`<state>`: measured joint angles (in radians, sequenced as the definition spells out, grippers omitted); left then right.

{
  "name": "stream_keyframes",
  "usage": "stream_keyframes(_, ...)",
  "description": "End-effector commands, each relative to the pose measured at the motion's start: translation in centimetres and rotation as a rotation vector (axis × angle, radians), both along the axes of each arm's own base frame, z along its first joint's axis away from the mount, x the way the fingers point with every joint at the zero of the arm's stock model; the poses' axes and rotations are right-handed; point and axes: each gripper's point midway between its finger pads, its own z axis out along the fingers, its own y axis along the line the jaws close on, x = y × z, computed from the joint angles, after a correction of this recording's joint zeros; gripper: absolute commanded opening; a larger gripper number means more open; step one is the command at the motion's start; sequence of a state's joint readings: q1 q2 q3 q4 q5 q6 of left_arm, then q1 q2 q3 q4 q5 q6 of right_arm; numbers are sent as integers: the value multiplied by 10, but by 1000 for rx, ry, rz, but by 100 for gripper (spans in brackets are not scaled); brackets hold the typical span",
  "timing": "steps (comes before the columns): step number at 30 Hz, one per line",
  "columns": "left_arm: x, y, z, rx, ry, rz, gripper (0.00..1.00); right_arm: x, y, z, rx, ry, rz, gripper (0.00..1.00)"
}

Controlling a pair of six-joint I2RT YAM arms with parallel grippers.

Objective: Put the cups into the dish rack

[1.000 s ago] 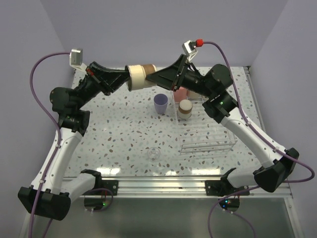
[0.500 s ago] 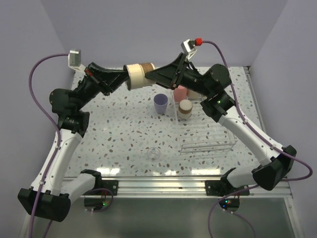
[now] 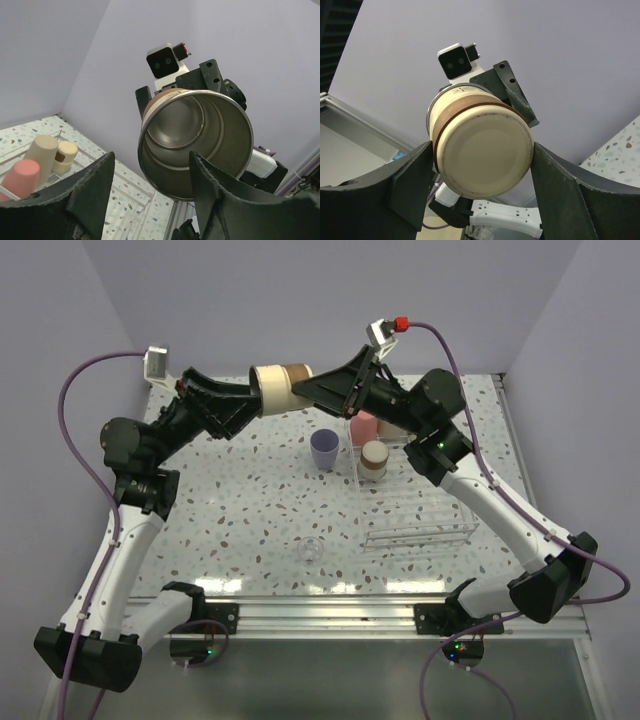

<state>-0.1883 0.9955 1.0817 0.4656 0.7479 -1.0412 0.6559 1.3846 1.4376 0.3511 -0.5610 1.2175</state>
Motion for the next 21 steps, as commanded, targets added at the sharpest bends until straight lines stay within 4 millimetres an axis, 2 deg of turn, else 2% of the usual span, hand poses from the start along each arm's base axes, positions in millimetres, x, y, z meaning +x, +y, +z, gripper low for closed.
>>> stream_keyframes(1,-3,0,-6,35,-8,4,66,-7,-12,24,42,-67,-53,0)
stream_keyframes(5,-2,1,-9,52,0,19,76,-6,-15,25,17,-77,-77,0)
stream_keyframes(7,-1,1,-10,55,5,27,77,-5,-17,26,7,-90,-98,0)
stream_keyframes(8,-2,1,-11,57,4,28,78,-2,-17,20,-16,-72,-111,0)
stream_keyframes(10,-2,2,-12,60,9,28,81,3,-27,21,-38,-91,-172,0)
stream_keyframes(11,-2,2,-11,62,6,32,82,6,-30,15,-70,-85,-193,0)
stream_keyframes(21,4,6,-17,83,27,79,87,29,-66,0,-184,-80,-349,0)
